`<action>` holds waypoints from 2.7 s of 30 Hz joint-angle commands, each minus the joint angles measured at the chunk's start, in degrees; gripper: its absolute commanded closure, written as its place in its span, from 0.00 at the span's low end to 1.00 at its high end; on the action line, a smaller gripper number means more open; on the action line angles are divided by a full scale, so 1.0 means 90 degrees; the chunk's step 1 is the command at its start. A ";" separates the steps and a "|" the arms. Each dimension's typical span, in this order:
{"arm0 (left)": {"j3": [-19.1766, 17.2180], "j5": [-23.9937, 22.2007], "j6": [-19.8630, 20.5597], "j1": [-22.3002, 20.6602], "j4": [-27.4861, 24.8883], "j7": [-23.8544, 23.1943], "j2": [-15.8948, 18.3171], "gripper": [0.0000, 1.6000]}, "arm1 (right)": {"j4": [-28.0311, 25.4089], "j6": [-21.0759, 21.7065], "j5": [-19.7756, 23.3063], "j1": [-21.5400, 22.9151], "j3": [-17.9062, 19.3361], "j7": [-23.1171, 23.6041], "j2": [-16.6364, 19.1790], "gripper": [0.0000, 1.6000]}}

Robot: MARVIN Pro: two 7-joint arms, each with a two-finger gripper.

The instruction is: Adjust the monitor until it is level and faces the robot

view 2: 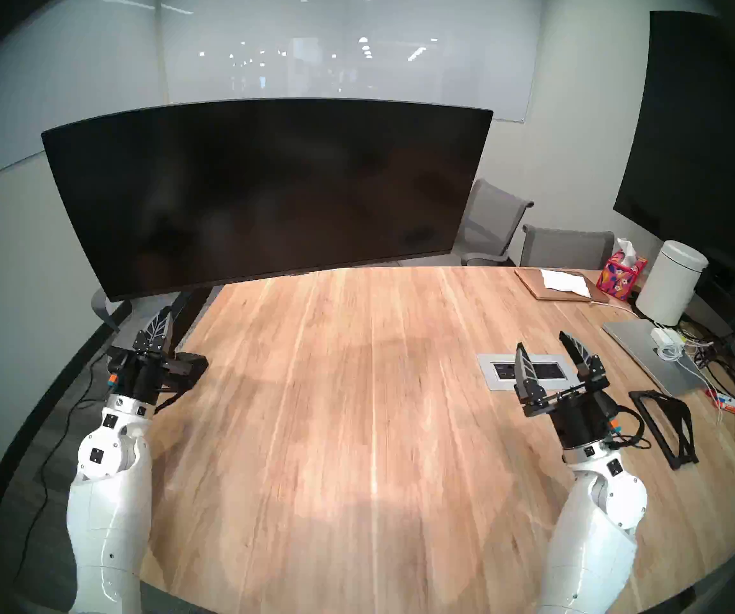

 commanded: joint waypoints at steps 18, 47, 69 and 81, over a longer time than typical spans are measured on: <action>0.0189 -0.0012 0.0186 0.0635 -0.0730 -0.0299 -0.0129 1.00 | -0.0120 0.0006 0.0064 0.0019 -0.0008 0.0016 -0.0012 0.00; 0.0283 0.0058 0.0388 0.1036 -0.0967 -0.0271 -0.0374 1.00 | -0.0120 0.0005 0.0064 0.0019 -0.0008 0.0015 -0.0012 0.00; -0.0109 -0.0069 0.0212 -0.0160 -0.0243 0.0229 -0.0138 1.00 | -0.0111 -0.0002 0.0056 0.0024 -0.0008 0.0013 -0.0009 0.00; -0.0489 -0.0439 -0.0122 -0.0386 0.0299 0.0131 0.0181 1.00 | -0.0114 0.0001 0.0059 0.0022 -0.0008 0.0014 -0.0011 0.00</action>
